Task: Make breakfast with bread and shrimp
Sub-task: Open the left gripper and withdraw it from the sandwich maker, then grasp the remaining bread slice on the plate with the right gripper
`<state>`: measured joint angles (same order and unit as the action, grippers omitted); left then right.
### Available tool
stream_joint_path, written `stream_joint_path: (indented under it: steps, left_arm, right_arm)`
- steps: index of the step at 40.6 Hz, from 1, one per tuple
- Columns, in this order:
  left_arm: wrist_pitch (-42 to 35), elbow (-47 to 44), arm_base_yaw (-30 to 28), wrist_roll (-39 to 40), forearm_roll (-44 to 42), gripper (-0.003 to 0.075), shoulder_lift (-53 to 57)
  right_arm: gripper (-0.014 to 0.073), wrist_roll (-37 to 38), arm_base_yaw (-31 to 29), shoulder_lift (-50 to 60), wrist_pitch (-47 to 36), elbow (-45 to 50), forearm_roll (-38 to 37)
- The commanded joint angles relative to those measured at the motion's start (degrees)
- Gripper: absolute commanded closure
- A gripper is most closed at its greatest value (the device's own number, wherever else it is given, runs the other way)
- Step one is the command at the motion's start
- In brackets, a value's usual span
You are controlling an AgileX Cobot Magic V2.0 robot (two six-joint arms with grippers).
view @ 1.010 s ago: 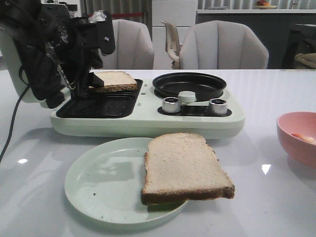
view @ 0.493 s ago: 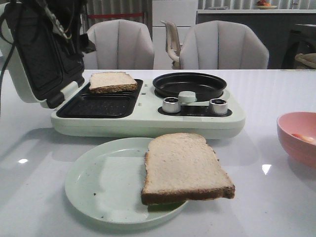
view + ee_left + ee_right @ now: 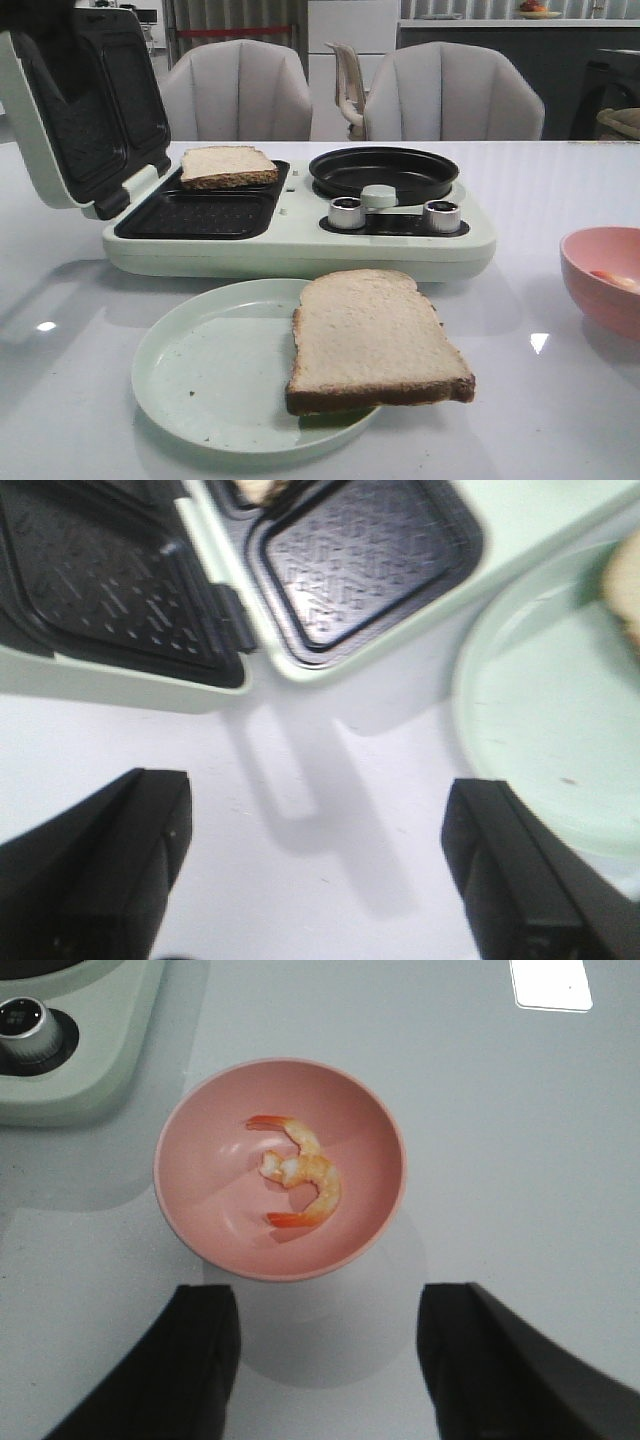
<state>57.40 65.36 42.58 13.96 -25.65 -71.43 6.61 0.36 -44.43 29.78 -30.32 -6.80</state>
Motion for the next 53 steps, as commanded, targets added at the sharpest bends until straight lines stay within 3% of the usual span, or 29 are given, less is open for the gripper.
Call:
stream_joint_path:
  steps: [1, 11, 20, 26, 31, 40, 45, 53]
  left_arm:
    - [-0.81, 0.13, 0.46, -2.58, 4.7, 0.0158, 6.31]
    - [-0.81, -7.69, 0.46, -3.11, 8.8, 0.0158, 18.78]
    - [-2.66, -14.01, 0.46, -3.11, 10.58, 0.0158, 27.67]
    - [-3.95, -15.6, 0.46, -3.11, 10.57, 0.0158, 29.73]
    - [-4.25, -15.55, 0.46, -3.11, 10.57, 0.0158, 29.82]
    - [-5.42, -15.55, 0.46, -3.11, 10.57, 0.0158, 29.72]
    - [-5.42, -15.55, 0.46, -3.11, 10.71, 0.0158, 29.72]
    - [-5.42, -15.55, 0.46, -3.11, 10.79, 0.0158, 29.72]
  right_arm:
    - [0.0088, -0.05, -0.29, 0.11, -3.63, -2.05, -0.32]
    - [0.0088, -0.05, -0.29, -0.02, -3.91, -2.05, -0.03]
    - [0.0088, -1.22, -0.1, -1.77, 0.82, -2.05, 16.64]
    - [0.0088, -10.01, -0.1, -6.68, 7.26, -2.05, 31.34]
    - [0.0088, -21.68, 0.01, -11.78, 11.97, -2.05, 45.25]
    - [0.0088, -38.68, 6.36, -21.26, 10.45, -2.05, 65.73]
    - [0.0088, -44.25, 12.02, -27.06, 5.6, -2.39, 72.55]
    - [0.0088, -45.23, 15.28, -37.15, 3.31, -6.75, 73.42]
